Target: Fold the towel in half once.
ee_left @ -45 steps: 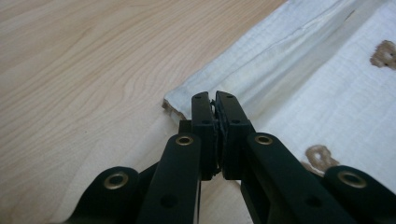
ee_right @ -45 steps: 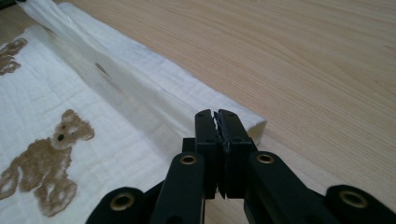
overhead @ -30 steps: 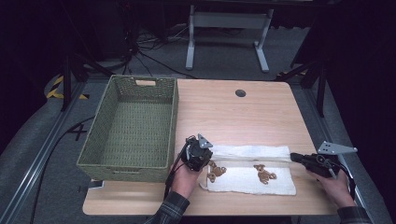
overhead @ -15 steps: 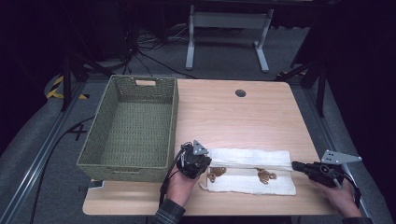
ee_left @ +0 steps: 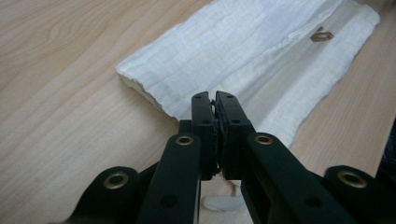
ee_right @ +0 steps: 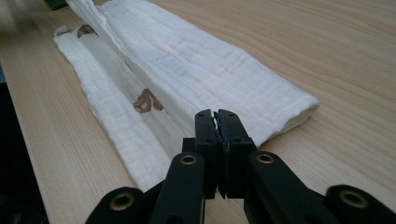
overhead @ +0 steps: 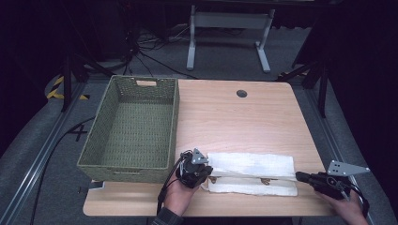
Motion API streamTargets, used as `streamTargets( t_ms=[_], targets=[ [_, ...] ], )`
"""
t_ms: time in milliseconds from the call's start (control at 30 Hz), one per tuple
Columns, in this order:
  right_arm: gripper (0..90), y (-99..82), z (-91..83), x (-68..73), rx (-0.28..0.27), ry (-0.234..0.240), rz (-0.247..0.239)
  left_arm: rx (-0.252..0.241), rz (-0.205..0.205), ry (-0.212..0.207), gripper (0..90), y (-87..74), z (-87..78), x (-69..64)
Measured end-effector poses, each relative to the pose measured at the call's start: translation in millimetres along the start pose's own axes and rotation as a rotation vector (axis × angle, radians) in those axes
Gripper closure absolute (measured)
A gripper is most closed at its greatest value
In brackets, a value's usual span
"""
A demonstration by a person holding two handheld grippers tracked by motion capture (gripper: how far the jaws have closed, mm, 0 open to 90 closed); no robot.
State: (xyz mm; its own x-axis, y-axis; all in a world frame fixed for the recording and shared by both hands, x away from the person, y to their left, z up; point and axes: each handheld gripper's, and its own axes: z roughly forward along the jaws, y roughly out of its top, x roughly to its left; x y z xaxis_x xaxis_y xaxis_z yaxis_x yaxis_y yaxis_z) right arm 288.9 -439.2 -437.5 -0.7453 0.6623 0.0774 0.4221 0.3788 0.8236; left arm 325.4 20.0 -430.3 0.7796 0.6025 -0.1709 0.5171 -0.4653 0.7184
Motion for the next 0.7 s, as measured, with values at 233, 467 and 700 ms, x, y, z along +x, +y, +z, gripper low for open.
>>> streamTargets(
  t_ms=[233, 467, 700],
  targets=[
    [88.0, -5.9, -4.9, 5.8, 0.006, 0.023, -0.002, 0.018, 0.015, -0.024, 87.2, -8.2, -2.6, -7.2],
    [87.9, -10.9, -4.0, 10.3, 0.039, 0.049, -0.005, 0.055, 0.010, -0.039, 87.1, -14.8, -0.3, -9.7],
    [83.3, -13.3, -0.6, 11.0, 0.066, 0.079, 0.006, 0.073, -0.001, -0.051, 83.2, -17.0, 3.8, -8.5]
  ],
)
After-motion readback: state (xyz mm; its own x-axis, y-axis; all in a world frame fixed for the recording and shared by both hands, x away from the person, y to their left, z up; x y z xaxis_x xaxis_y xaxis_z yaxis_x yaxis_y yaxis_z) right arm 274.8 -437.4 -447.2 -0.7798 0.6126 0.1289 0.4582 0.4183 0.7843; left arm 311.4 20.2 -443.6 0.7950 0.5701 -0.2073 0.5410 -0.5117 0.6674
